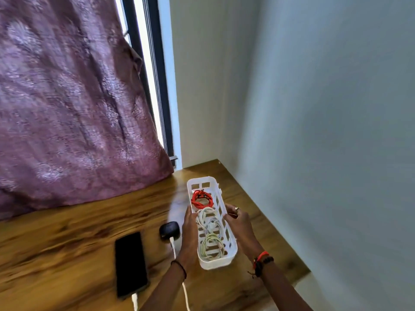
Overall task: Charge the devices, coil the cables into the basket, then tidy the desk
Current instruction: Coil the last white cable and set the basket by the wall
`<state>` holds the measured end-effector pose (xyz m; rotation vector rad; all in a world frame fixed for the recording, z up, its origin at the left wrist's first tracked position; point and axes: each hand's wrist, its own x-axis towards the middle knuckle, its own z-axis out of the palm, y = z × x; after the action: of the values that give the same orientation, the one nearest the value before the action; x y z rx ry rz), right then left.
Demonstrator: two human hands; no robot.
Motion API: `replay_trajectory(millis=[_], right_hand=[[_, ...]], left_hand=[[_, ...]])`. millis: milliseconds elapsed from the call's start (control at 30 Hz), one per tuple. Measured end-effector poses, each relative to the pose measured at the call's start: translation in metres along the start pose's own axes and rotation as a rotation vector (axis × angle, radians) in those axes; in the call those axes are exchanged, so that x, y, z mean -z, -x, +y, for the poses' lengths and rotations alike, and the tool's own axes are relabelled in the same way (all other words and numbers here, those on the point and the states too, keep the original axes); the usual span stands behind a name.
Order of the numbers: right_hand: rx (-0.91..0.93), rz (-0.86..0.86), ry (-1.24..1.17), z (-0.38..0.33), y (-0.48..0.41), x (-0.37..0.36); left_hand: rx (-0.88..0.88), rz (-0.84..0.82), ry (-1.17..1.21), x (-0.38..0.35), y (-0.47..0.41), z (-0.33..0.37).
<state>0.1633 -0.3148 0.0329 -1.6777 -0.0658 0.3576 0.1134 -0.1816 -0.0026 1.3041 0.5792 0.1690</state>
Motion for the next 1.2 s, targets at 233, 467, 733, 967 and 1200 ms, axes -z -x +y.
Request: replay_trajectory(millis=[233,467,733,967,1200], right_hand=[[0.060,0.114,0.119,0.011,-0.051,0.017],[0.050,0.177,0.145,0.018,-0.098,0.025],[0.049,0.234,0.240,0.020,-0.143,0.035],[0.225,0.248,0.467,0.009,-0.170,0.036],[0.388,-0.143,0.682,-0.013,-0.156,0.049]], left_hand=[[0.045,-0.104,0.045,-0.031,-0.033,0.006],[0.058,-0.211,0.098,-0.041,-0.064,0.017],[0.002,-0.350,-0.181,-0.034,-0.084,0.002],[-0.203,-0.339,-0.579,-0.036,-0.085,-0.017],[-0.241,-0.182,-0.547,-0.051,-0.100,-0.009]])
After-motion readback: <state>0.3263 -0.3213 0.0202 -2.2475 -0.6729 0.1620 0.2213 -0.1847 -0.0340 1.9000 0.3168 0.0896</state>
